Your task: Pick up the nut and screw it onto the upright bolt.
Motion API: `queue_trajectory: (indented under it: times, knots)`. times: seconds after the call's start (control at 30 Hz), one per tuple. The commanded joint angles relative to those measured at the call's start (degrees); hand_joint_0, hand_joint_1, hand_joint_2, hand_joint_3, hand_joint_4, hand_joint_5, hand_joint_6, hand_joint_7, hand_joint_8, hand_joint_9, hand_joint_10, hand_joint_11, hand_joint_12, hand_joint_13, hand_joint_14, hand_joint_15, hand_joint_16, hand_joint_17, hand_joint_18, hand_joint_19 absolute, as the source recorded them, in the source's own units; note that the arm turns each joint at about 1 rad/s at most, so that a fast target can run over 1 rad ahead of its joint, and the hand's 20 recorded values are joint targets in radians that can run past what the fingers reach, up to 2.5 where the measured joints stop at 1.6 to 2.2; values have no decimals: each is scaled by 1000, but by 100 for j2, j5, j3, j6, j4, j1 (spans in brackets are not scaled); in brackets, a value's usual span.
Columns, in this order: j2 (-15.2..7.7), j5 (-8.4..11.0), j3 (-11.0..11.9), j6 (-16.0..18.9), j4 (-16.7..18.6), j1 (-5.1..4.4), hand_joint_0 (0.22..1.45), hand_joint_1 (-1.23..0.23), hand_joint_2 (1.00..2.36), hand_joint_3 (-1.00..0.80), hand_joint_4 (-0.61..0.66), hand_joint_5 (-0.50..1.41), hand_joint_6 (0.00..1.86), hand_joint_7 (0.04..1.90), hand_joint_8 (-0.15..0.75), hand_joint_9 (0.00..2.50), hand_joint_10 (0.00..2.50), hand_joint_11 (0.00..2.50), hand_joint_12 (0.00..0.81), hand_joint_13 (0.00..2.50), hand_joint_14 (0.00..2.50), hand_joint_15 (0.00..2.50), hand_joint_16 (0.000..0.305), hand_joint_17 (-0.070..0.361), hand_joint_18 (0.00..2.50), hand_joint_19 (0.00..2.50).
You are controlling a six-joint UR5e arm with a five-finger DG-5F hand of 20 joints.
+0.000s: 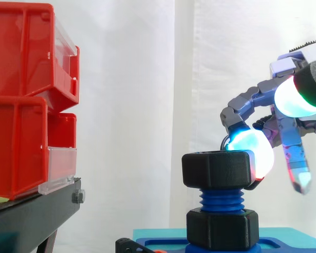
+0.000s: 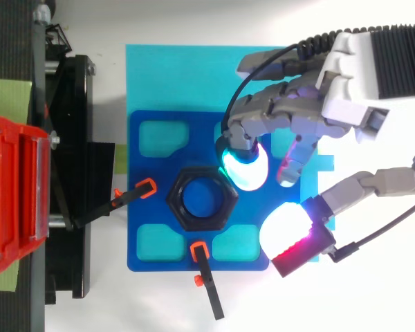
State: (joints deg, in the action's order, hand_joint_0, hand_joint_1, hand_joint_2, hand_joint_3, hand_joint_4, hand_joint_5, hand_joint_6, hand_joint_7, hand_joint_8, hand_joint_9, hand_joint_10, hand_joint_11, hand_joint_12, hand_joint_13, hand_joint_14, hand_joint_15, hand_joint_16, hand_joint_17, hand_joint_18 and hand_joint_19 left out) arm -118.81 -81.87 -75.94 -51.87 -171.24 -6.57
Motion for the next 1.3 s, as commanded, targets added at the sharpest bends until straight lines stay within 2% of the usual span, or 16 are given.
queue_trajectory:
  times: [0.0,0.2,0.3,0.43,0.5,0.67,0.87,0.97,1.13,1.27]
  knots:
    - [25,4,0,-7,-6,6,504,-522,1000,-500,76,95,504,1258,152,1571,0,50,247,822,0,0,26,59,469,11]
    - [86,13,0,-33,-68,6,501,-516,1000,-500,66,89,503,1298,180,1585,3,66,239,849,0,0,25,56,542,47]
    - [139,22,0,-51,-68,15,492,-504,1000,-500,140,52,504,1225,243,1453,6,100,275,785,0,0,29,64,468,38]
    - [174,22,35,-51,-50,15,483,-491,1000,-500,229,-19,504,1039,275,1329,5,140,313,747,0,23,34,77,424,61]
    - [183,4,132,-51,-68,33,479,-491,1000,-500,256,-48,504,965,281,1285,5,146,326,744,1,38,37,83,422,67]
    - [174,22,325,-51,-112,41,474,-491,1000,-500,242,-96,503,844,287,1186,5,151,355,708,1,56,42,95,436,97]
    - [165,31,316,-77,20,41,463,-494,1000,-500,206,-129,503,740,282,1006,2,93,367,599,2,50,47,106,350,126]
    - [121,40,316,-77,328,-20,458,-494,1000,-500,197,-136,502,711,276,904,0,29,373,525,0,26,49,110,298,122]
    - [-90,13,316,-25,477,-47,451,-493,1000,-500,181,-145,502,687,269,810,0,0,381,420,1,0,50,113,194,99]
    - [-125,13,316,2,565,-55,437,-490,1000,-500,148,-162,501,644,258,671,0,0,384,279,0,0,52,116,9,34]
